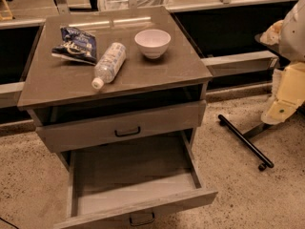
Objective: Place blue plastic bottle into middle drawer
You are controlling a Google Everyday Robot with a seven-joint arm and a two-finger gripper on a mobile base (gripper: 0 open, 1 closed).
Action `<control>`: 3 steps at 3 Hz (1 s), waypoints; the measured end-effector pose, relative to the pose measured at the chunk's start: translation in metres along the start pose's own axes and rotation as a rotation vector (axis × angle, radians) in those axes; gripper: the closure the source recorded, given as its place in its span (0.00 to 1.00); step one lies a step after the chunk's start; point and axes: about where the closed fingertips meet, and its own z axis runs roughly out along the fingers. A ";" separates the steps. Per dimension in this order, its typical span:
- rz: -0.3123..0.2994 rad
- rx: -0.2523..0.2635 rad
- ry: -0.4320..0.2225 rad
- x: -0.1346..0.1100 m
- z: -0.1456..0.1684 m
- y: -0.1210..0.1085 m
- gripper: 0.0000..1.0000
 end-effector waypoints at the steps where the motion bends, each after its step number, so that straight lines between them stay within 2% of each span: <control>1: 0.000 0.000 0.000 0.000 0.000 0.000 0.00; 2: -0.164 0.023 -0.033 -0.048 0.016 -0.017 0.00; 3: -0.527 0.115 -0.064 -0.141 0.043 -0.020 0.00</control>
Offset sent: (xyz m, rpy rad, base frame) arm 0.1110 0.1611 -0.0097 -0.0828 -0.1786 0.5878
